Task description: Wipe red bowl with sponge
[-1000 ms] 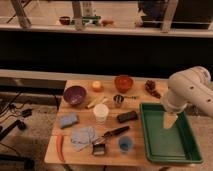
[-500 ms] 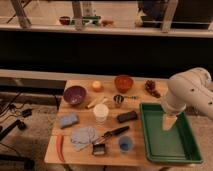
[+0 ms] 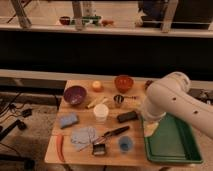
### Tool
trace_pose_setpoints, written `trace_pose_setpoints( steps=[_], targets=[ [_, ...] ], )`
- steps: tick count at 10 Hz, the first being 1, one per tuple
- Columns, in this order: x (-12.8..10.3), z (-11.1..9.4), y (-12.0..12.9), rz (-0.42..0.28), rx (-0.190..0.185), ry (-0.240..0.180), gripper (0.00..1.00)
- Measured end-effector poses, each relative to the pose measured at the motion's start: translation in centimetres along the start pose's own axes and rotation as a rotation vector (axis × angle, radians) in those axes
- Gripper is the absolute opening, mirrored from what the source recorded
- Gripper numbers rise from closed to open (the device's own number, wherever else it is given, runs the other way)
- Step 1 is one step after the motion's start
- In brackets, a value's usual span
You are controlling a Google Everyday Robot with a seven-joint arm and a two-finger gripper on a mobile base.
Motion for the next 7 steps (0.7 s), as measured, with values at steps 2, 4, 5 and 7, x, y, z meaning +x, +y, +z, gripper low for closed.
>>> trace_pose_setpoints(
  steps=[2, 4, 5, 7],
  targets=[
    [-3.6, -0.4, 0.3, -0.064, 0.005, -0.035, 0.8],
    [-3.4, -0.4, 0.3, -0.062, 0.006, -0.03, 0.8],
    [-3.4, -0.4, 0.3, -0.062, 0.006, -0.031, 0.8],
    [-3.5, -0.4, 0.3, -0.065, 0.007, -0.032, 0.8]
  ],
)
